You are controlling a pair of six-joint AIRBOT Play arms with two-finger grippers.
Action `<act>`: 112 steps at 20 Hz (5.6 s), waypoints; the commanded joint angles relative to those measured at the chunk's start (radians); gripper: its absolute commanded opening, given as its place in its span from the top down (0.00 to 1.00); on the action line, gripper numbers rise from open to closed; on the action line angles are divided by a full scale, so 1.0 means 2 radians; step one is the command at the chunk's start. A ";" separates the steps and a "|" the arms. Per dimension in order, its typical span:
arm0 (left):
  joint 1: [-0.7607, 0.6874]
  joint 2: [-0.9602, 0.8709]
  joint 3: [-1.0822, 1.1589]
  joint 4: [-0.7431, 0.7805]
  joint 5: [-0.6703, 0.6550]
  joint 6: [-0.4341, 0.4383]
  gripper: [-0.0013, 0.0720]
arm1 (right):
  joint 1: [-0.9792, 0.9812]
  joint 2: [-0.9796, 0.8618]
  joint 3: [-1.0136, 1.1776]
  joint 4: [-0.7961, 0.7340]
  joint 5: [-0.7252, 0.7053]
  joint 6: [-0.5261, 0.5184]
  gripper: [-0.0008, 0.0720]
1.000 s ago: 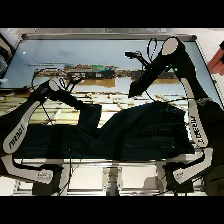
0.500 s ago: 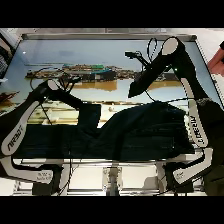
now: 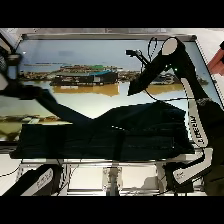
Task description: Fold the clothes and pants, and hang the long-sleeved shirts on hangers.
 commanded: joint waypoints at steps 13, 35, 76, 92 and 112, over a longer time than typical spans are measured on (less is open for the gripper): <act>0.062 -0.102 -0.004 0.077 -0.296 -0.010 0.95 | -0.001 0.000 0.000 -0.044 -0.009 0.010 0.57; 0.205 -0.045 -0.191 0.027 -0.142 0.083 0.46 | 0.000 0.000 0.000 -0.061 -0.005 0.025 0.57; 0.285 0.033 -0.155 -0.104 0.014 0.064 0.95 | 0.000 0.000 0.000 -0.062 -0.024 0.034 0.57; 0.216 -0.005 -0.018 -0.104 0.228 0.058 0.95 | -0.058 0.000 0.000 -0.183 -0.110 0.075 0.57; 0.218 -0.117 -0.014 0.052 -0.017 0.107 0.51 | -0.142 0.001 -0.006 -0.178 -0.054 0.090 0.57</act>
